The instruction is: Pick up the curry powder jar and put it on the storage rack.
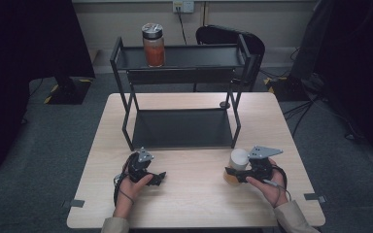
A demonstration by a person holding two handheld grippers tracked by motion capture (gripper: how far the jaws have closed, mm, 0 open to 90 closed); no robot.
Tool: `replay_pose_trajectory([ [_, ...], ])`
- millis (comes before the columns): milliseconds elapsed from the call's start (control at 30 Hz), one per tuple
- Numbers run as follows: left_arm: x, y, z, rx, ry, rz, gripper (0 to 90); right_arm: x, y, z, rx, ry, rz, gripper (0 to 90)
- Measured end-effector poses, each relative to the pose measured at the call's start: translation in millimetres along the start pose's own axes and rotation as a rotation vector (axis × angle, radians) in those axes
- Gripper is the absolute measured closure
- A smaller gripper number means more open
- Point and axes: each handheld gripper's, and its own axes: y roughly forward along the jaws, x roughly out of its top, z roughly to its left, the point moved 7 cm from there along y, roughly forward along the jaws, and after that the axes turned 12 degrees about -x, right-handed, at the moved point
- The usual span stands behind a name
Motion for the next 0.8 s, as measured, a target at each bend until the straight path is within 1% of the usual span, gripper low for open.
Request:
replay_pose_trajectory([
  [100,0.0,0.0,0.0,0.000,0.000,0.000,0.0,0.7,0.2,0.1,-0.004,-0.007,-0.002,32.8],
  [233,0.0,0.0,0.0,0.000,0.000,0.000,0.0,8.4,0.6,-0.3,-0.005,-0.028,0.033,33.0],
  [433,0.0,0.0,0.0,0.000,0.000,0.000,0.0,14.9,3.2,-2.7,0.006,-0.017,0.052,33.1],
  [600,0.0,0.0,0.0,0.000,0.000,0.000,0.0,28.4,4.8,-2.4,0.010,-0.024,0.065,33.1],
  [633,0.0,0.0,0.0,0.000,0.000,0.000,0.0,28.4,4.8,-2.4,0.010,-0.024,0.065,33.1],
  [700,0.0,0.0,0.0,0.000,0.000,0.000,0.0,38.7,5.9,-3.3,0.020,-0.020,0.063,33.2],
  [800,0.0,0.0,0.0,0.000,0.000,0.000,0.0,50.8,7.0,-2.8,0.022,-0.027,0.061,33.2],
])
